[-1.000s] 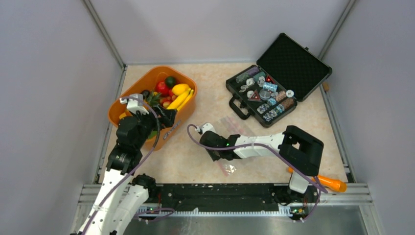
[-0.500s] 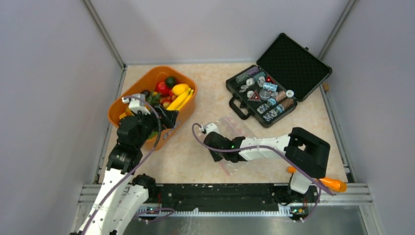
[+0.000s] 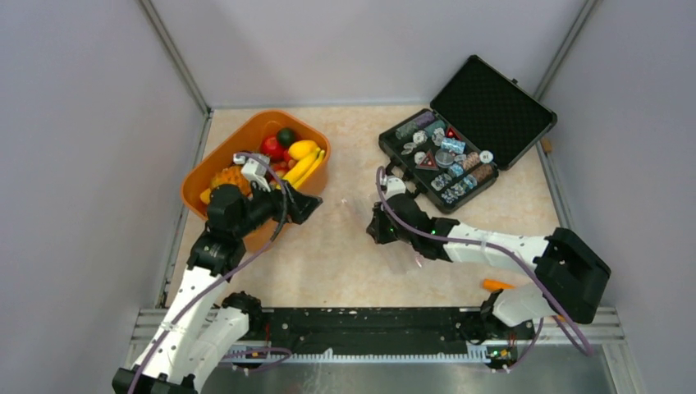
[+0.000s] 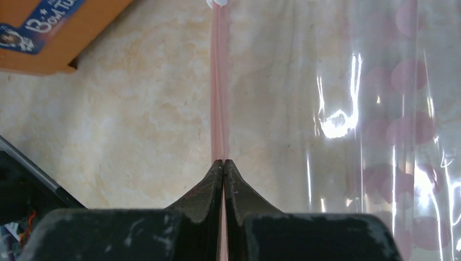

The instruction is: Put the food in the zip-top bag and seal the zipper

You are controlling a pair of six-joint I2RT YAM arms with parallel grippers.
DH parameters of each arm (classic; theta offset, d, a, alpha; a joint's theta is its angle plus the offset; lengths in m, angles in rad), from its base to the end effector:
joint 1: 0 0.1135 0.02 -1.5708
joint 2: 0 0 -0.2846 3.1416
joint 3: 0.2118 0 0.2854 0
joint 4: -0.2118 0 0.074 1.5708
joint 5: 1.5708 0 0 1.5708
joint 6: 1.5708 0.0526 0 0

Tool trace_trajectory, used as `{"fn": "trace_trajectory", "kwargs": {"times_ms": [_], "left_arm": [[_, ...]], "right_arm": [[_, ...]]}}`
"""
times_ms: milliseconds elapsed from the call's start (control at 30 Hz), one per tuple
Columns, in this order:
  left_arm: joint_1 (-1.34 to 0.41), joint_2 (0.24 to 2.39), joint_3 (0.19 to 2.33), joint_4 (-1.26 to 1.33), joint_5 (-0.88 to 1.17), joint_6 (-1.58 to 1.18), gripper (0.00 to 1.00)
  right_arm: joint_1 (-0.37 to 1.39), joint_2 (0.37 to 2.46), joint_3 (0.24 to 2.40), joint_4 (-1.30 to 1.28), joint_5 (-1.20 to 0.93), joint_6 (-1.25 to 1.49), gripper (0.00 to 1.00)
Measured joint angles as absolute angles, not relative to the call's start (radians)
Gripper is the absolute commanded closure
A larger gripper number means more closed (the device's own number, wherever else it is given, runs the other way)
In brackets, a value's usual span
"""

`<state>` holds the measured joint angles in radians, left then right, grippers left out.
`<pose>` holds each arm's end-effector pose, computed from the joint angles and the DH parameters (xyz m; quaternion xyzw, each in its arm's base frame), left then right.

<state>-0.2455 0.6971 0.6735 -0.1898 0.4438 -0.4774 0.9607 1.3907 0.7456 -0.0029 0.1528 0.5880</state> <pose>0.1894 -0.0707 0.3239 0.0494 0.7702 -0.3768 0.5122 0.1948 0.2646 0.1976 -0.1320 0.8837 0.2615 0.3651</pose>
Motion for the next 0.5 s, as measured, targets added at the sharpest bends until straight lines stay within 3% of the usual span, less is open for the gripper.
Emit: {"fn": "trace_trajectory", "kwargs": {"times_ms": [333,500], "left_arm": [[-0.549,0.911,0.654,-0.167,0.384,-0.490,0.12],[-0.608,0.929,0.563,-0.075,0.328,-0.601,0.15]], "right_arm": [[0.919,1.306,0.657,0.051,0.180,0.675,1.00],[0.919,1.296,0.628,0.075,0.186,0.695,1.00]]}}
